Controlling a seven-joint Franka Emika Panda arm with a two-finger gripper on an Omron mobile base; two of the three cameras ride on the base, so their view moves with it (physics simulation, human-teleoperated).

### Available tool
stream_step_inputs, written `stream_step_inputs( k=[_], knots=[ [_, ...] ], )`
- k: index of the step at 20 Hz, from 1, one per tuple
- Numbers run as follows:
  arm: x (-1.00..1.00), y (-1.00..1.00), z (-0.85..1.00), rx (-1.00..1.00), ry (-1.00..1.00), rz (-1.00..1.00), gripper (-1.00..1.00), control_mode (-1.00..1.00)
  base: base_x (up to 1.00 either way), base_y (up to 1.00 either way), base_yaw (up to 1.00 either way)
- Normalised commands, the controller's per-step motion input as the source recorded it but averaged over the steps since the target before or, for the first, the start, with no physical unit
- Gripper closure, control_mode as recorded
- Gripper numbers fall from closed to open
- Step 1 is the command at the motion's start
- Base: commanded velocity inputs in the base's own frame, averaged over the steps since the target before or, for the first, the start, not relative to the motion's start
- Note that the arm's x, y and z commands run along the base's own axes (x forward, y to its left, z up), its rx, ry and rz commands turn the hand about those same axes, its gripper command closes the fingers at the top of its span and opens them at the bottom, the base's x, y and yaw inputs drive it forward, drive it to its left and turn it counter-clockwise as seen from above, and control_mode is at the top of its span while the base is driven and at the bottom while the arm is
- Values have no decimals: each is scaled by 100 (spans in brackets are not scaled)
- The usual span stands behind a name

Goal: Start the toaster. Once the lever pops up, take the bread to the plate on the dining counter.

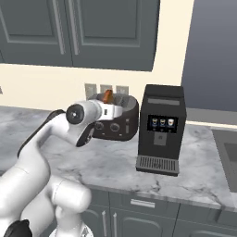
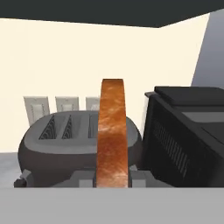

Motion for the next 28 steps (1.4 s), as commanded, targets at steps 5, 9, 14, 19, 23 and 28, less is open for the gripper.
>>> stream_step_inputs(
  k=[5,9,14,19,23,28],
  knots=[
    [-81,0,56,0,31,-3,100,-100,0,0,0],
    [-91,1,12,0,29,0,100,-100,0,0,0],
    [-81,21,1,2,14,0,100,-100,0,0,0],
    [-53,40,0,0,0,0,100,-100,0,0,0],
    [-28,29,0,2,0,0,100,-100,0,0,0],
    [-4,8,0,3,0,0,100,-100,0,0,0]
  ],
)
